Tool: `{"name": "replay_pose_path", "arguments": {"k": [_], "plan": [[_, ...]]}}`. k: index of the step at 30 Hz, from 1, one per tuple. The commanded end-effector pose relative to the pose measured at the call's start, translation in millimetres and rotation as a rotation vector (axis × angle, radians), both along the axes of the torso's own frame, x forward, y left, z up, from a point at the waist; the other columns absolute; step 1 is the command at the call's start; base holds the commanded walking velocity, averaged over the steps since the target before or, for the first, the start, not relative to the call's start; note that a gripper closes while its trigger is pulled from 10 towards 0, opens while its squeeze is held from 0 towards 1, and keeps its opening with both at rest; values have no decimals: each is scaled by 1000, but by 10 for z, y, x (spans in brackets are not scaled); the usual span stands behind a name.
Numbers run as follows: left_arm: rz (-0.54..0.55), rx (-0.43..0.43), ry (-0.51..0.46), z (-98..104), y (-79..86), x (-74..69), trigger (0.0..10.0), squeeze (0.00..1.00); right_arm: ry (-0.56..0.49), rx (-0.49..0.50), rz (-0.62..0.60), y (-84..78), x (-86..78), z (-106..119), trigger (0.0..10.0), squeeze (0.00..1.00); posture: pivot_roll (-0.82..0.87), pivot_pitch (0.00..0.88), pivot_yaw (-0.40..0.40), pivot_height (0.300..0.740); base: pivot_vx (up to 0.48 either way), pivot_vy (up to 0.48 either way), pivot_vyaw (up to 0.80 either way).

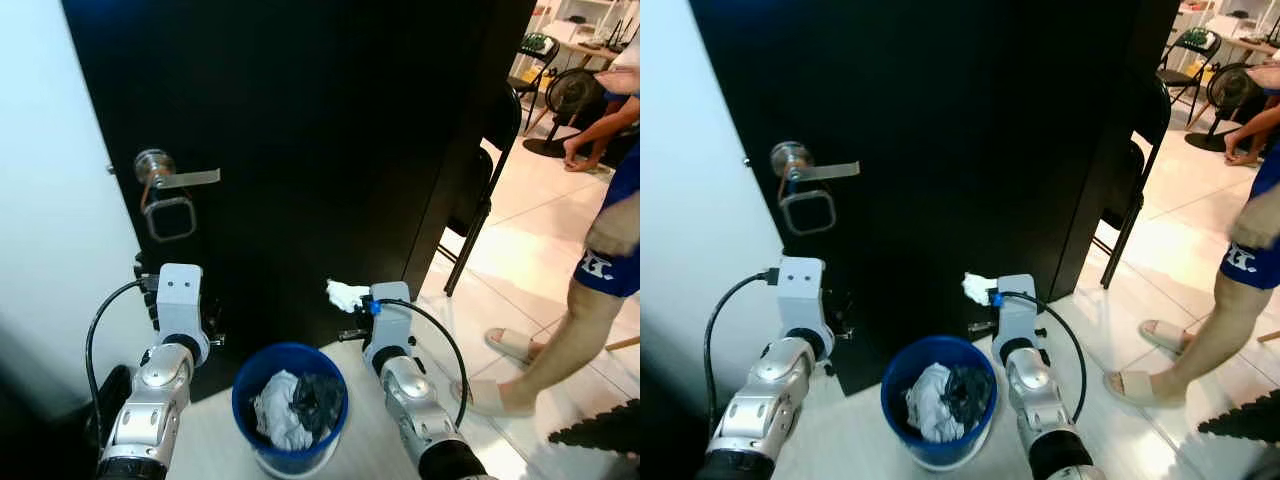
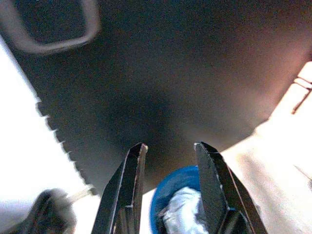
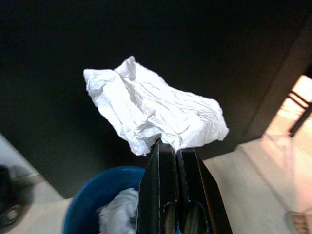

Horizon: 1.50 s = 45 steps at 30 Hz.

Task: Clean up the room

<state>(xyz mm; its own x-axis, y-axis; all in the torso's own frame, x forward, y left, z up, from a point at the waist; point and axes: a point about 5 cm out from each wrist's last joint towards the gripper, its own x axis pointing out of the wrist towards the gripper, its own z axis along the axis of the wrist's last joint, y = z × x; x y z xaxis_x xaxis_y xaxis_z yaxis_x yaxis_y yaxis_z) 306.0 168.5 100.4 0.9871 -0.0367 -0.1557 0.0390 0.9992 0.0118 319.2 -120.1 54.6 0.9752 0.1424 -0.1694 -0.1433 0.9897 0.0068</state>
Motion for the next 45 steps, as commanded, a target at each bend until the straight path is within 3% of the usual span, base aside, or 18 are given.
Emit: {"name": "replay_pose_path", "arguments": {"k": [1, 14, 25, 26, 31, 32, 33, 34, 36, 40, 45], "plan": [[3, 13, 18, -43, 22, -20, 10000, 0, 7, 13, -11, -3, 0, -11, 10000, 0, 113, 0, -66, 726, 341, 0, 0], [-5, 20, 22, -63, 19, -43, 10000, 0, 10, 11, -2, 12, -3, -16, 10000, 0, 118, 0, -67, 726, 333, 0, 0], [-101, 157, 55, -139, -13, -89, 10000, 0, 88, -30, 21, 48, -9, -127, 10000, 0, 116, 2, -67, 726, 0, 0, 0], [-134, 205, 57, -153, -6, -111, 10000, 0, 120, -69, 54, 79, -6, -165, 10000, 0, 110, 56, -74, 726, 0, 0, 0], [-219, 273, 67, -192, -12, -173, 10000, 0, 195, -163, 136, 144, -20, -258, 10000, 0, 106, 96, -81, 726, 0, 0, 0], [-303, 337, 79, -224, -26, -249, 10000, 0, 263, -262, 226, 200, -67, -356, 10000, 0, 105, 174, -98, 726, 0, 0, 0], [-380, 402, 94, -257, -28, -319, 10000, 0, 313, -352, 304, 243, -116, -435, 10000, 0, 107, 185, -101, 726, 0, 0, 0], [-380, 402, 94, -257, -28, -319, 10000, 0, 313, -352, 304, 243, -116, -435, 10000, 0, 107, 185, -101, 726, 0, 0, 0], [-523, 535, 110, -269, -5, -472, 10000, 0, 367, -453, 404, 302, -192, -531, 10000, 0, 125, 267, -128, 726, 0, 0, 0], [-586, 577, 121, -253, 75, -609, 10000, 0, 354, -508, 460, 367, -220, -550, 10000, 0, 145, 315, -138, 726, 0, 0, 0], [-660, 553, 139, -247, 144, -816, 10000, 0, 327, -567, 490, 418, -228, -552, 10000, 0, 161, 353, -145, 726, 0, 0, 0]]}}
